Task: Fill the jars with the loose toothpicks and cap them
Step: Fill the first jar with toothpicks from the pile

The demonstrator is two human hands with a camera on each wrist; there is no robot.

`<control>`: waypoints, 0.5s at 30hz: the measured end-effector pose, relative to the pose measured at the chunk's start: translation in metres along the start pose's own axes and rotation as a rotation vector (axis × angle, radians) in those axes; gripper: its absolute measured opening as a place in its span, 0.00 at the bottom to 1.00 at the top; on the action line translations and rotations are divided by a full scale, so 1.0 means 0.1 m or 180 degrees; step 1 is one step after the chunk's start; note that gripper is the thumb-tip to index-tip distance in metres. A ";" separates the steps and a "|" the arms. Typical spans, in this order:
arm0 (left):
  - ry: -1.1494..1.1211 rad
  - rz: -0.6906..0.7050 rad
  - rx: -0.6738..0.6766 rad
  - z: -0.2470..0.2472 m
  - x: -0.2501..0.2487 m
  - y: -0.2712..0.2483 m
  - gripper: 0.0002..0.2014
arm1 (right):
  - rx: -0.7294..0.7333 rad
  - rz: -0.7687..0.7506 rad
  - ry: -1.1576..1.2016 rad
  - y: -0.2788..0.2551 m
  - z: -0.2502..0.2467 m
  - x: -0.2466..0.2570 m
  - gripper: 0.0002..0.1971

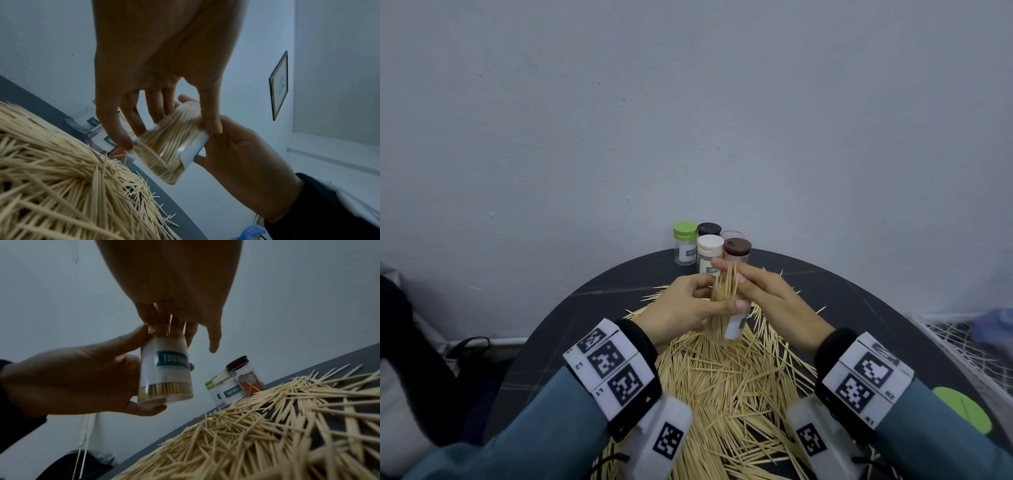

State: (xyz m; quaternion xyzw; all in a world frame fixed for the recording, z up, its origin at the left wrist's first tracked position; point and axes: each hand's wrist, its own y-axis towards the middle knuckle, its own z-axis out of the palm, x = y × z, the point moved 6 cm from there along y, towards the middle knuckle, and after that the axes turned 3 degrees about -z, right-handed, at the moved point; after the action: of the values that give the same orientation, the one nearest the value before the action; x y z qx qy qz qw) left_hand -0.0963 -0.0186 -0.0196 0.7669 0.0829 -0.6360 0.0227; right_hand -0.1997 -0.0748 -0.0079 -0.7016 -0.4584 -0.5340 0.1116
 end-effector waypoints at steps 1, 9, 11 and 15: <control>-0.0002 -0.0012 0.0024 0.01 0.00 0.00 0.21 | 0.0014 0.0044 0.0033 0.00 0.01 -0.01 0.18; -0.0085 -0.0002 -0.0057 -0.09 -0.02 0.01 0.19 | -0.0234 -0.0095 -0.0200 -0.01 -0.10 0.10 0.19; -0.0083 0.0002 -0.0048 -0.07 -0.02 0.01 0.19 | -0.0160 -0.0186 -0.0276 -0.03 -0.08 0.15 0.19; -0.0150 0.0014 -0.0099 -0.10 -0.02 0.01 0.18 | 0.0007 -0.0177 -0.0779 -0.03 0.00 0.12 0.18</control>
State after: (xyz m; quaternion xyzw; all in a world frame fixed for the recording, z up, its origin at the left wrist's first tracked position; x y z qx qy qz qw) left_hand -0.0872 -0.0183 -0.0156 0.7514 0.0905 -0.6525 0.0379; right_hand -0.2021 -0.0669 0.0013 -0.7484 -0.4885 -0.4468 0.0408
